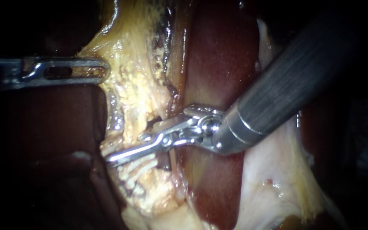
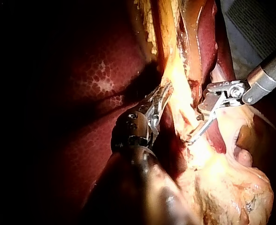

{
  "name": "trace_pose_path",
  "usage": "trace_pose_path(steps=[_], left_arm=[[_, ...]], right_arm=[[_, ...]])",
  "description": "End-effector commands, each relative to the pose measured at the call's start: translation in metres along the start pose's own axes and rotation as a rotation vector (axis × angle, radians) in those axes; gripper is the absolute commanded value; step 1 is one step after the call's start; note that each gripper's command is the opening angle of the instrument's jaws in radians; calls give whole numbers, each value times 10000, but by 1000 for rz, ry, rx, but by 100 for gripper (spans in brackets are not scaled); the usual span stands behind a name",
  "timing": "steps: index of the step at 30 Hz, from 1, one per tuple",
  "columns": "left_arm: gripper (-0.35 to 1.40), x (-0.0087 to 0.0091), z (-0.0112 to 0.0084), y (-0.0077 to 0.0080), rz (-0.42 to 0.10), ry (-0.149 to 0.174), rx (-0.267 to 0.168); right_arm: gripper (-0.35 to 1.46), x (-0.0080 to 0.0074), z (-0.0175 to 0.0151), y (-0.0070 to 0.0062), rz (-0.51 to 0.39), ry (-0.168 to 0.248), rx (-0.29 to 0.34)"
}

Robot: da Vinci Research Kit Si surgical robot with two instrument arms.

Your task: Clipping third clip left tube

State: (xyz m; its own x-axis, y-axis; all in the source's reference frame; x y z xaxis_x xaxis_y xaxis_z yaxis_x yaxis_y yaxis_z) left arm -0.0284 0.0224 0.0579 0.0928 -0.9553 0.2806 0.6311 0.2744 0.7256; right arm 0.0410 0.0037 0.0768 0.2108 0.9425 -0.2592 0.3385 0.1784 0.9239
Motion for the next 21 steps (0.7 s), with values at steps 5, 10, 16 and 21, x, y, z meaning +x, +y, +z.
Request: trace_pose_path(steps=[5,10,16,21], left_arm=[[-35,0,0,0,0,0,0],[-35,0,0,0,0,0,0],[-35,0,0,0,0,0,0],[-35,0,0,-1,0,0,-1]], right_arm=[[-35,3,-5,6,29,14,-17],[-35,2,-4,4,29,11,-8],[-35,2,-5,5,34,8,-10],[-35,2,-7,5,34,6,-12]])
